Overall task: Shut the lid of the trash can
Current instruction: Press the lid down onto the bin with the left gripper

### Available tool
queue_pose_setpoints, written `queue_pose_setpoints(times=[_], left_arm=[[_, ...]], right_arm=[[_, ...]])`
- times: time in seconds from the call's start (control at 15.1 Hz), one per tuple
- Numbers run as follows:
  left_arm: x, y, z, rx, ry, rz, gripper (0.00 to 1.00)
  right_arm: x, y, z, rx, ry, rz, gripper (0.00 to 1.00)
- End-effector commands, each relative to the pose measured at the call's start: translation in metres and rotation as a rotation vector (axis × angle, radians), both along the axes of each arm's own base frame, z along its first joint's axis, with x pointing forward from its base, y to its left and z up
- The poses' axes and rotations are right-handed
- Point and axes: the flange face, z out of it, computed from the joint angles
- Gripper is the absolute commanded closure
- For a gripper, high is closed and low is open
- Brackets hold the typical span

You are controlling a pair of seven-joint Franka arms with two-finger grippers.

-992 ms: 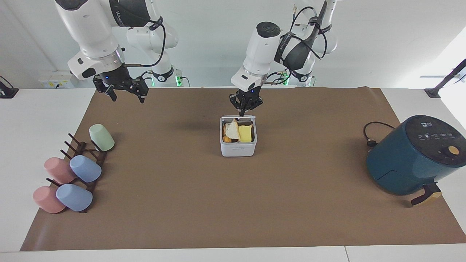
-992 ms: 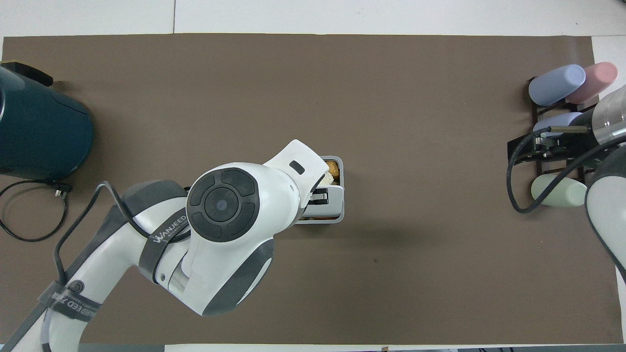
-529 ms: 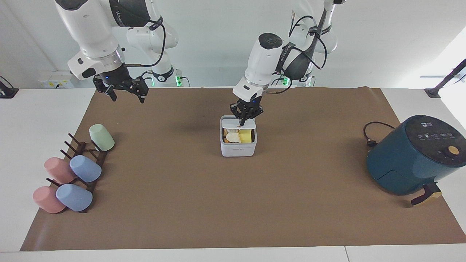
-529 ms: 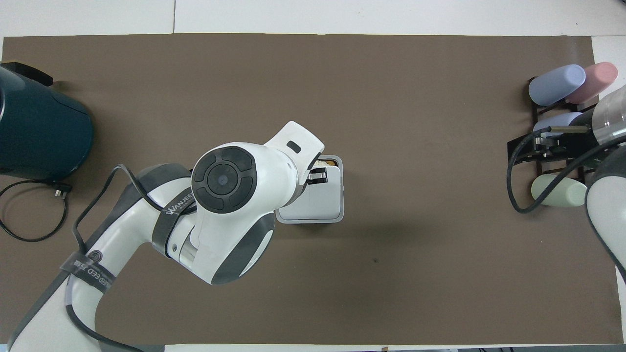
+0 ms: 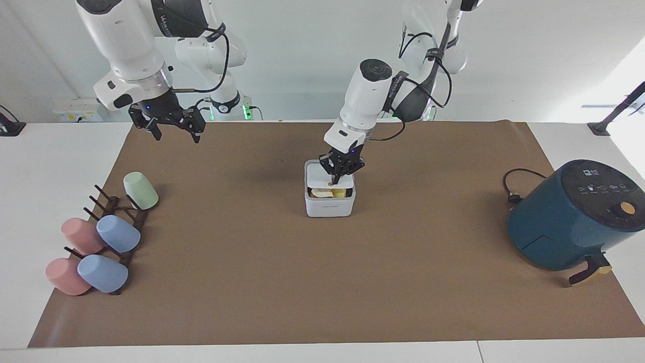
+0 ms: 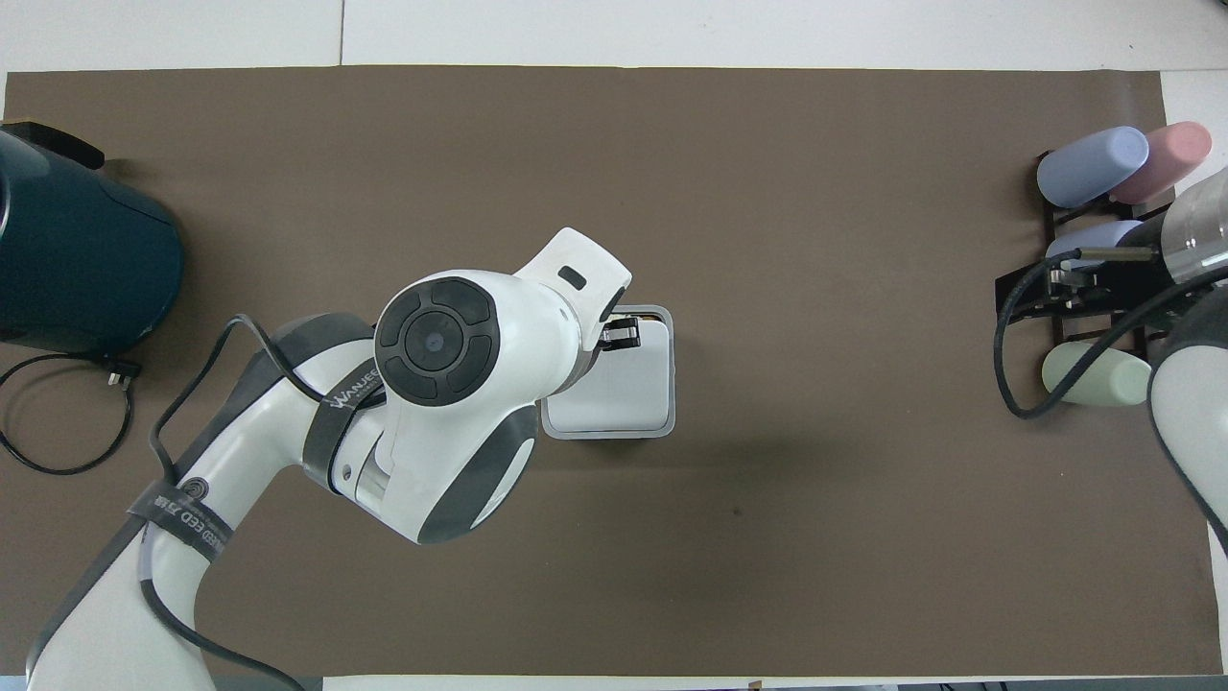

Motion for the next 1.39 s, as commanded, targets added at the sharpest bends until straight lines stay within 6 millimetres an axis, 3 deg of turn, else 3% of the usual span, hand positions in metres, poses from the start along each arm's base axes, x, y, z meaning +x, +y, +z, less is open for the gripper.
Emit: queue_pose_setpoints(times=[0.0,0.33,0.66,1.32], left_arm=[[0.008,-0.006,-0.011,-0.015,0.004,0.012,1.00],[0.006,-0.008,-0.019,-0.006,0.002,0.002,1.00],[0.006,-0.014,-0.047,0.033,0.013,-0.020,1.00],[0.003,-0.016,-0.080,0.095,-0.003,-0.074,1.00]], right_arm=[[-0.006,-0.002,0.004,0.002,0.004,-0.012,0.00],[-0.006,-0.002,0.004,0.002,0.004,-0.012,0.00],[-0.006,-0.002,0.004,0.002,0.004,-0.012,0.00],[-0.006,-0.002,0.004,0.002,0.004,-0.012,0.00]])
